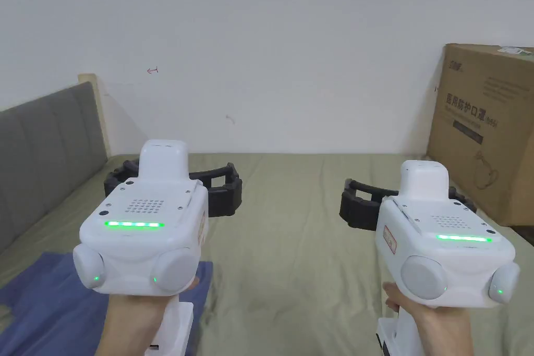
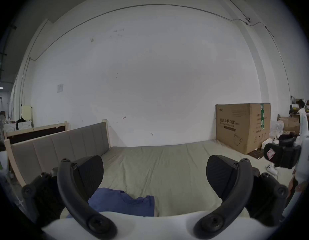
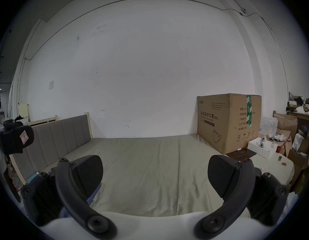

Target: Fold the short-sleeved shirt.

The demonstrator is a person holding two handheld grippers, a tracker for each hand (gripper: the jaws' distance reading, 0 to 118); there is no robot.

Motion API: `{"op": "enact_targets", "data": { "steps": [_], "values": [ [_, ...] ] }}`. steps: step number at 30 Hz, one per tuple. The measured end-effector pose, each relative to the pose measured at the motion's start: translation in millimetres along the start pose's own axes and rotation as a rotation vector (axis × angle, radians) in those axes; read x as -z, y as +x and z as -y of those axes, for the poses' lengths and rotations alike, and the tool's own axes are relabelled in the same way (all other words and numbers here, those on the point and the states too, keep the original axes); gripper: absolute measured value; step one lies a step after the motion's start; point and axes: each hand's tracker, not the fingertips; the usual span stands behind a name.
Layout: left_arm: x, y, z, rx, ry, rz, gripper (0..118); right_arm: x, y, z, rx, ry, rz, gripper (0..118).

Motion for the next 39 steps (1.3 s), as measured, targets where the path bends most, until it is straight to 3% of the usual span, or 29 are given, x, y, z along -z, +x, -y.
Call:
{"op": "enact_targets", "data": {
  "steps": [3,9,19,22,31,39],
  "values": [
    [0.9,2.2,1.2,0.055,-0.023,-0.015,118,0.4,5.3,4.1,0.017,-0.002,-0.016,118],
    [-1.6,-2.3,3.3,0.006,-0.003,0.015,118,-1.5,1.8,8.3,-0.022,0.001,0.007,118],
    [-1.2,1.9,4.8,-0.002,-0.017,0.040,118,2.1,2.0,6.9,-0.016,-0.006,0.022,118],
    [-0.2,0.8,4.2,0.014,-0.046,0.108,118,2.3,3.1,7.4,-0.014,-0.006,0.024,118],
    [-2.8,-1.9,7.0,-0.043,0.001,-0.018,118,4.2,0.3,7.5,-0.038,-0.008,0.022,118],
    [4.7,-7.8,13.0,-0.047,-0.032,0.002,118,6.7,0.8,7.3,-0.021,-0.017,0.020,118]
  ]
}}
